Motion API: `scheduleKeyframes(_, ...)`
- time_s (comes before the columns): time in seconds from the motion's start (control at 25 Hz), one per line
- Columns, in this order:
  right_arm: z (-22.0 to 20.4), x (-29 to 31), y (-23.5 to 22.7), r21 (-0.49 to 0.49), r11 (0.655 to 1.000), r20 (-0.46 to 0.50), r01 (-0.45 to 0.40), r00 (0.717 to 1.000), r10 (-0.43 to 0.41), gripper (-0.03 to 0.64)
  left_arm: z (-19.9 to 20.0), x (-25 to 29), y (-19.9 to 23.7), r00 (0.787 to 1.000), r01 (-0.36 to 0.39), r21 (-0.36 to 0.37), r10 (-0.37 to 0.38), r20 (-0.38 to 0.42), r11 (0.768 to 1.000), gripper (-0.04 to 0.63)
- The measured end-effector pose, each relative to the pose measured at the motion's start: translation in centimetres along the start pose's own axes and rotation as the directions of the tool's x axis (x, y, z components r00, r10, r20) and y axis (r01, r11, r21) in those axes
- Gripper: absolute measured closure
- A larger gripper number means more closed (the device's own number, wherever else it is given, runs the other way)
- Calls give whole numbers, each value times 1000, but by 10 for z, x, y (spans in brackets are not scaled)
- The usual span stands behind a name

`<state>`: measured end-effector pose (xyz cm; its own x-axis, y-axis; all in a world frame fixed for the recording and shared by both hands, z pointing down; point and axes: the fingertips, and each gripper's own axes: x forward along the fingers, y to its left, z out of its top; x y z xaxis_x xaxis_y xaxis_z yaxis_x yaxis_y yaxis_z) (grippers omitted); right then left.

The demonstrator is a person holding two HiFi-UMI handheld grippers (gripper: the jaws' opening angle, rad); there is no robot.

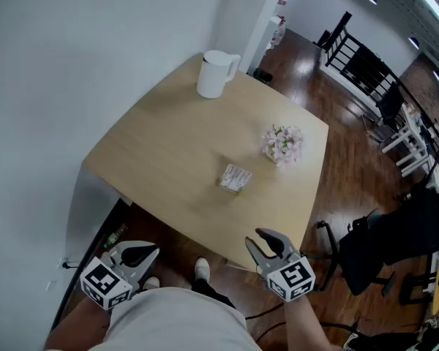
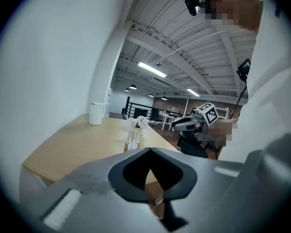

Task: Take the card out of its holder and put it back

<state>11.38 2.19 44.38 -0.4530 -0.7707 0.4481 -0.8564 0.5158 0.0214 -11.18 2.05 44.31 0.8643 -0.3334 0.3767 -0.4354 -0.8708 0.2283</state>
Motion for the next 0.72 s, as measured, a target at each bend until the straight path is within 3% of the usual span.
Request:
scheduleKeyframes(0.32, -12, 80, -146, -59, 996, -29, -67, 997, 66, 483, 45, 57, 1, 994, -100, 1, 100, 33, 995, 591)
scheduleKeyframes(0.72, -54, 183, -197, -38, 972, -133, -233, 965, 226, 483, 45, 44, 13, 946, -325, -78, 325, -17, 942, 591)
